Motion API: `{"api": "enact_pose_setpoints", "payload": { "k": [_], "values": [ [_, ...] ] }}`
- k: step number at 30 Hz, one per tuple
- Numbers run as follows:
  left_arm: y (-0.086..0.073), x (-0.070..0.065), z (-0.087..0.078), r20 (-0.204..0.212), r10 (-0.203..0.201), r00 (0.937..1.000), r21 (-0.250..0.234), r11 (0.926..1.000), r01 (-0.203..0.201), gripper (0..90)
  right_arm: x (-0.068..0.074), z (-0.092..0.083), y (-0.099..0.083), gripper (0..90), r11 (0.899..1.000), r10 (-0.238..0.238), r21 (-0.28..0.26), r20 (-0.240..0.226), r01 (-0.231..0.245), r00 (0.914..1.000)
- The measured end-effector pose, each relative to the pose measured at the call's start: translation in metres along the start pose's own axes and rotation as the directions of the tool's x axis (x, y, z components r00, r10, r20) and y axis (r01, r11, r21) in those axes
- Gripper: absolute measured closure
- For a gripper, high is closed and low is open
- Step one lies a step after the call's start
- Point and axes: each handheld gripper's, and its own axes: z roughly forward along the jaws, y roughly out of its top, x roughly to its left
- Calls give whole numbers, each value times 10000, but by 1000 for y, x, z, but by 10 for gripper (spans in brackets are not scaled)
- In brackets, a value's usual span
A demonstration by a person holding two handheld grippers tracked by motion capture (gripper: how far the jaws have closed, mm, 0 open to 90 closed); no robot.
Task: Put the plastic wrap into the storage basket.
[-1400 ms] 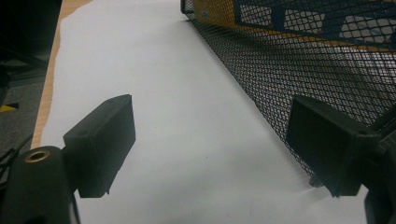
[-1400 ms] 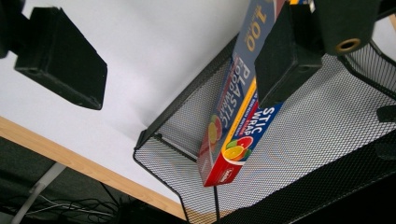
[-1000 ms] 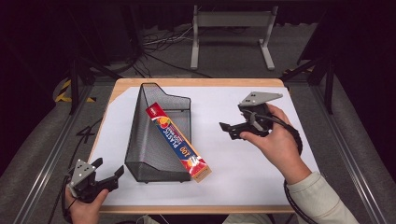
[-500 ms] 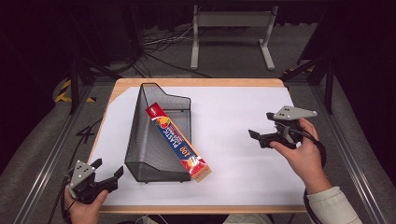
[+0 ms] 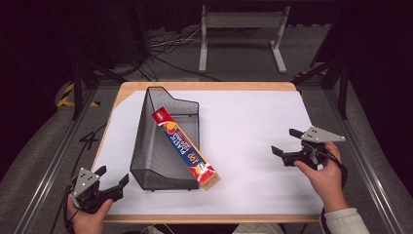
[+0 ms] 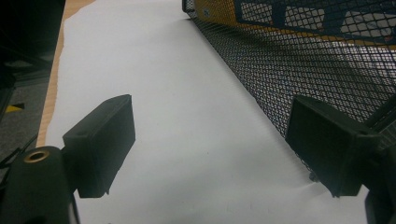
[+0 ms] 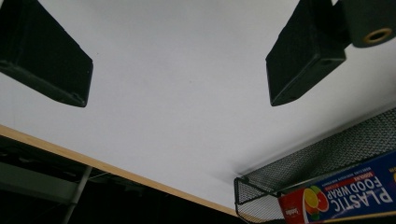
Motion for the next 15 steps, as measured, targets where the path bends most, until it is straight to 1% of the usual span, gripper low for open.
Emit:
{"api": "enact_pose_setpoints", "payload": {
  "k": [2, 5, 11, 13, 15],
  "values": [
    [0, 1, 0, 3, 7, 10000, -2, 10000, -7, 166, -1, 0, -4, 73, 9999, 152, -6, -39, -152, 9999],
    [0, 1, 0, 21, -1, 10000, -45, 10000, 1, 166, -1, 2, -12, 70, 9999, 64, 149, -17, -64, 10000],
    [0, 1, 1, 76, 3, 10000, -45, 10000, -3, 166, -1, 7, -33, 62, 9985, 263, 479, -13, -262, 9997],
    [0, 1, 1, 89, 4, 10000, -43, 10000, -4, 166, -1, 9, -40, 64, 9983, 302, 506, 5, -301, 9995],
    [0, 1, 1, 95, -3, 10000, -46, 10000, 4, 166, 0, 10, -43, 64, 9980, 311, 550, -27, -309, 9995]
  ]
}}
